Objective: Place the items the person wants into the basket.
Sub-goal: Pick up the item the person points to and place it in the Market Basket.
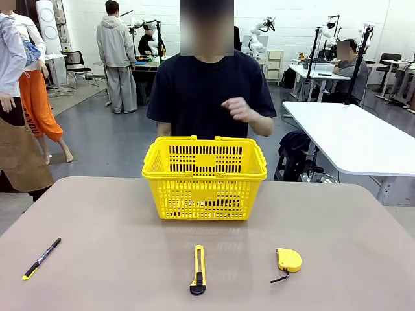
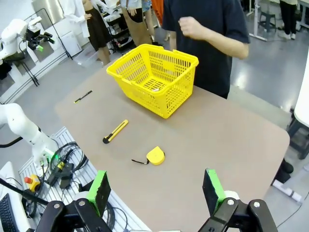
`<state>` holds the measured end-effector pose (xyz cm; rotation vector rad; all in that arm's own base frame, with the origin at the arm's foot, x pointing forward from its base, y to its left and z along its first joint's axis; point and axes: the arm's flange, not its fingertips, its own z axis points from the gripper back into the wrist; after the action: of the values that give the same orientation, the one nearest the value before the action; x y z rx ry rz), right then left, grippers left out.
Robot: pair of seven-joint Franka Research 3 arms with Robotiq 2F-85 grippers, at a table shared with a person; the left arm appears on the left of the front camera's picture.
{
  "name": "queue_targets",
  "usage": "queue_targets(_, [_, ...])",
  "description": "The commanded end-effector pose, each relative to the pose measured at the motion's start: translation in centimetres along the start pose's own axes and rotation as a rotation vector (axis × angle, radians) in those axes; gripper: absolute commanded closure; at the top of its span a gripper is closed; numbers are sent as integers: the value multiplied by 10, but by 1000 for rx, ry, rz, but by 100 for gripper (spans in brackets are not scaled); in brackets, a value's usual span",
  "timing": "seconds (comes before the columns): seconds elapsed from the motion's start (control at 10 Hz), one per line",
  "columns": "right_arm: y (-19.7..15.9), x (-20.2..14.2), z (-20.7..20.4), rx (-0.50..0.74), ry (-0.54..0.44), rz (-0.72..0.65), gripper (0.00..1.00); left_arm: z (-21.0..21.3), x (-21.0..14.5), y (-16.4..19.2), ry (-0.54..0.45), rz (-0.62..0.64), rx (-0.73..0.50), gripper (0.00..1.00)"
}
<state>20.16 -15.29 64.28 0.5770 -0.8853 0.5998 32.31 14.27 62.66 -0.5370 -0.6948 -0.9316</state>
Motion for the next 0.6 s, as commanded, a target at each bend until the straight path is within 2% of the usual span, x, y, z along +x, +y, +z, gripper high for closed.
queue_targets(0.0, [-6,0,-6,8,32,2,0,0,-1,0,-3,-15,-8,0])
queue_targets(0.3, [3,4,-18,-69,114,-8,0,0,-1,0,-3,-15,-8,0])
queue_targets(0.5, [7,4,-23,-71,109,15,0,0,-1,0,-3,-15,-8,0])
